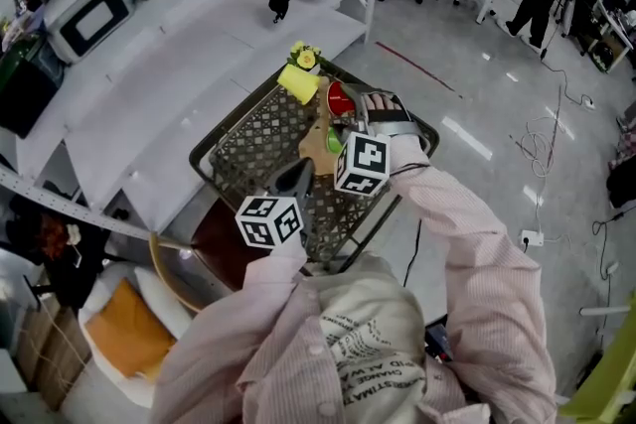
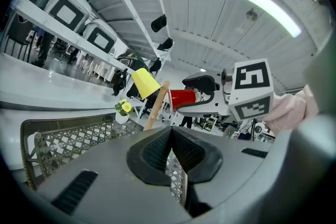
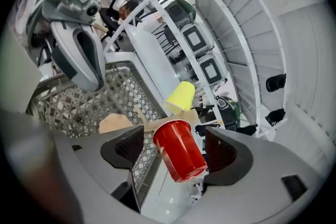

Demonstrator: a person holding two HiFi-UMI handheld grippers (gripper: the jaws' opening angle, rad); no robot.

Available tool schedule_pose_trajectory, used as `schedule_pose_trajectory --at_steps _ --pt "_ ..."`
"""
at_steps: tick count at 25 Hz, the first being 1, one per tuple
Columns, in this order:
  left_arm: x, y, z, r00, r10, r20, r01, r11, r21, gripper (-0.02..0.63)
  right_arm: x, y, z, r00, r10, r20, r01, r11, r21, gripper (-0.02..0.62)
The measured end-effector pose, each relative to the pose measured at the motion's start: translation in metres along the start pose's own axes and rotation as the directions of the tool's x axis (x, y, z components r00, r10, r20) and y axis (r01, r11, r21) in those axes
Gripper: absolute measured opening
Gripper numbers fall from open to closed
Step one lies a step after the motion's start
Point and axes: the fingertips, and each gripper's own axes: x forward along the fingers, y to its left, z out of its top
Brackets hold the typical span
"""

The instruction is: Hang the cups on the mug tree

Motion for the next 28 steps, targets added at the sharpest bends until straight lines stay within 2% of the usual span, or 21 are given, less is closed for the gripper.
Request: schedule_pose_trajectory --at_steps 7,13,18,19,20,21,24,27,28 --pt "-0.003 -0.001 0.004 0.999 0.027 0.022 -0.027 1.0 -0.007 -0.002 -0.023 -0.007 0.005 0.995 -0.027 0.095 0.007 0.98 0.199 0.324" --pt "-0.003 -0.008 0.007 0.998 0.049 0.033 -0.049 0.999 0.004 -0.002 -0.047 -0.006 -0.001 0.983 -0.024 0.181 -0.048 0.923 0.383 0.322" --pt "-0.005 -0.018 0.009 0.997 0.07 0.038 -0.07 0.997 0.016 -0.002 -0.063 0.004 -0.01 0.971 -0.007 0.238 -0.123 0.841 0.527 0.298" --pt "-0.005 -0.02 0.009 0.997 0.072 0.039 -0.073 0.997 0.019 -0.002 -0.066 0.005 -0.015 0.971 -0.018 0.236 -0.119 0.827 0.55 0.253" --pt "-0.005 -0.022 0.009 0.996 0.076 0.039 -0.077 0.997 0.022 -0.002 -0.068 0.006 -0.02 0.972 -0.03 0.232 -0.111 0.814 0.57 0.173" --pt "-0.006 -0.024 0.009 0.996 0.079 0.04 -0.08 0.996 0.024 -0.002 -0.069 0.008 -0.024 0.972 -0.035 0.232 -0.111 0.8 0.59 0.137" --pt "-0.007 -0.029 0.012 0.995 0.091 0.046 -0.092 0.995 0.027 -0.002 -0.072 0.015 -0.033 0.968 -0.026 0.25 -0.15 0.74 0.656 0.094" --pt "-0.008 -0.037 0.013 0.994 0.101 0.049 -0.103 0.994 0.032 -0.002 -0.074 0.022 -0.046 0.962 -0.008 0.273 -0.201 0.653 0.73 0.026" --pt "-0.008 -0.039 0.013 0.993 0.104 0.051 -0.106 0.994 0.035 -0.002 -0.074 0.025 -0.049 0.959 0.0 0.282 -0.22 0.626 0.748 0.023"
